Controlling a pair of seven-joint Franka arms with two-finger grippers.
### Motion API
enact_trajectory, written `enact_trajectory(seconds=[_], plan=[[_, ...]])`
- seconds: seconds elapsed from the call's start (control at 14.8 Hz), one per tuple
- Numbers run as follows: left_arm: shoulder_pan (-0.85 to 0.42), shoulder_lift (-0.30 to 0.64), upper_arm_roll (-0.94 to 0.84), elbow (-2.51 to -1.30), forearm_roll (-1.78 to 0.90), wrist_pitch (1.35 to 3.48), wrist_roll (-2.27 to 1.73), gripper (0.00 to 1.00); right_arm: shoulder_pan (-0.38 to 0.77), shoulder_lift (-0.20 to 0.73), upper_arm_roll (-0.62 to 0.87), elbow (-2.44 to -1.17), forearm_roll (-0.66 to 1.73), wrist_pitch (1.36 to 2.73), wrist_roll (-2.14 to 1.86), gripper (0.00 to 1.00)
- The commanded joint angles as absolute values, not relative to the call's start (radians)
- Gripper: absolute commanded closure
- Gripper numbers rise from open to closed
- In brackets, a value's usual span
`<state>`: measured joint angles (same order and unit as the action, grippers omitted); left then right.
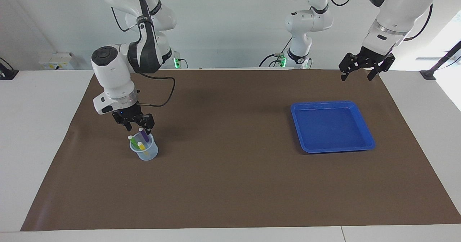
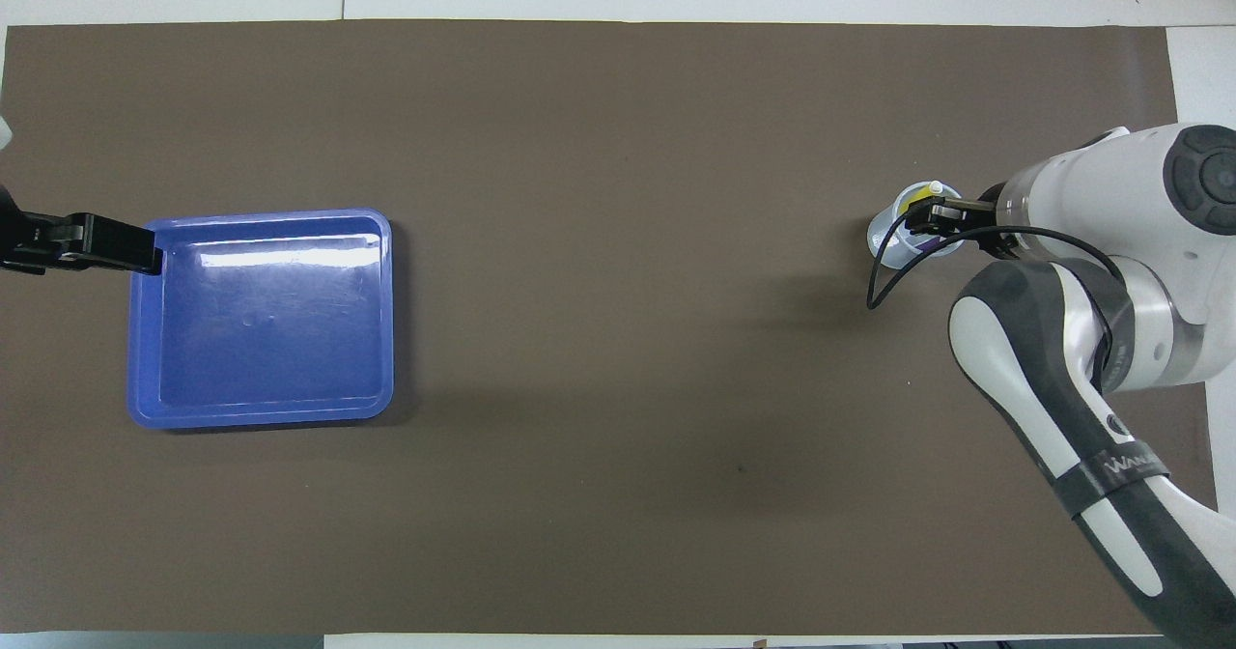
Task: Right arm passes pens to left for tray arrangement
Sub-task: 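Reach the right gripper to the white cup and grasp the purple pen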
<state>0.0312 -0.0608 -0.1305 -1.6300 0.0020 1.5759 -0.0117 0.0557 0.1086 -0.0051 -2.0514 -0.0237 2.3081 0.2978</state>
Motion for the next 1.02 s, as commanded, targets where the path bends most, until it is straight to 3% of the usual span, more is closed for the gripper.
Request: enact_trajectory(seconds=[0.0,0.07,0.27,0.34,0.68,0.95], plan=[[0.034,-0.072,-0.129,-1.637,-0.006,1.582,-0.02,0.0,0.051,0.086,0.002,-2.094,-0.026,2.347,0.314,0.24],[0.035,-0.072,-0.127,-1.637,-0.006,1.582,-0.018,0.0,0.052,0.084,0.002,-2.095,-0.025,2.342,0.314,0.29],[0.038,-0.072,-0.127,-1.634,-0.006,1.583,-0.017,0.0,0.052,0.084,0.006,-2.092,-0.028,2.333,0.308,0.93],[0.038,-0.072,-0.127,-1.634,-0.006,1.583,-0.018,0.0,0.052,0.086,0.006,-2.091,-0.029,2.332,0.308,1.0],[0.028,-0.072,-0.129,-1.631,-0.006,1.589,-0.02,0.0,0.052,0.078,0.018,-2.046,-0.029,2.283,0.308,1.0],[0.028,-0.072,-0.129,-1.631,-0.006,1.592,-0.018,0.0,0.051,0.022,0.02,-1.965,-0.026,2.136,0.31,1.0]])
